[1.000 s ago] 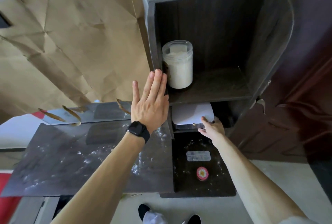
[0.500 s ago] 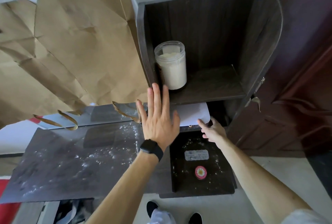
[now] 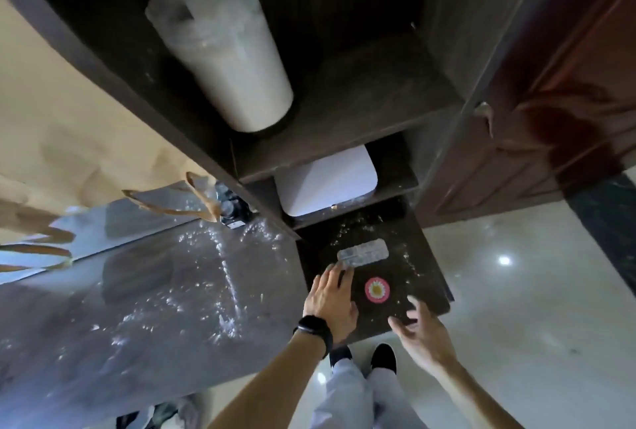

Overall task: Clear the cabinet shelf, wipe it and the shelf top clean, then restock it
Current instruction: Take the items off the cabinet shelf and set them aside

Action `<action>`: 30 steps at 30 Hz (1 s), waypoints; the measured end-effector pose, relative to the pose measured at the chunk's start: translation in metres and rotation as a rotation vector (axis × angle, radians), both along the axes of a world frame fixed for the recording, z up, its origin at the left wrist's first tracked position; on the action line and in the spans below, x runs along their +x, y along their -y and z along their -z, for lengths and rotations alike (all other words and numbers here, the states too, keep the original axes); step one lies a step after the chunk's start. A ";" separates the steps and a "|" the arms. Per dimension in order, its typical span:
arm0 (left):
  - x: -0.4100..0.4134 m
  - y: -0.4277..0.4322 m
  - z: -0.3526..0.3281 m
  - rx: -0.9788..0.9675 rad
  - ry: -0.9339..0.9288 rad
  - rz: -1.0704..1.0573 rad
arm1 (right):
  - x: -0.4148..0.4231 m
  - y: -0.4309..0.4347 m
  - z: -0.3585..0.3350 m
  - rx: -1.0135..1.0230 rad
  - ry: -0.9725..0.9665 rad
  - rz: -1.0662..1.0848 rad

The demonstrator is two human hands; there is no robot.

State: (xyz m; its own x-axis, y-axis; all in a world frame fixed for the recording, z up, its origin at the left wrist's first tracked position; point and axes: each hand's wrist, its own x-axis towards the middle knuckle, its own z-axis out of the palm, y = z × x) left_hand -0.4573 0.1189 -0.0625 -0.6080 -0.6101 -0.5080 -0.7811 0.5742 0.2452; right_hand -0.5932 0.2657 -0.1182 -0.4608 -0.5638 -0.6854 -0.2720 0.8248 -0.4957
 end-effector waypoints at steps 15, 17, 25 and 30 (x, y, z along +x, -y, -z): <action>-0.060 0.049 0.129 -0.213 0.277 0.075 | 0.019 0.038 0.064 -0.154 -0.227 -0.131; -0.059 0.046 0.127 -0.243 0.258 0.060 | 0.017 0.040 0.062 -0.166 -0.228 -0.145; -0.030 0.022 0.051 0.276 0.069 -0.380 | -0.011 0.005 -0.024 -0.158 -0.211 -0.139; 0.012 0.008 -0.019 0.438 -0.147 -0.505 | -0.028 0.005 -0.101 -0.296 -0.252 -0.103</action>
State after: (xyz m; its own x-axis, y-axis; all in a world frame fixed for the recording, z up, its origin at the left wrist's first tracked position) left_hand -0.4448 0.1108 -0.0430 -0.3844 -0.5940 -0.7067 -0.8678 -0.0286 0.4961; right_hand -0.6209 0.2607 -0.0169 -0.5242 -0.7723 -0.3589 -0.4893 0.6181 -0.6153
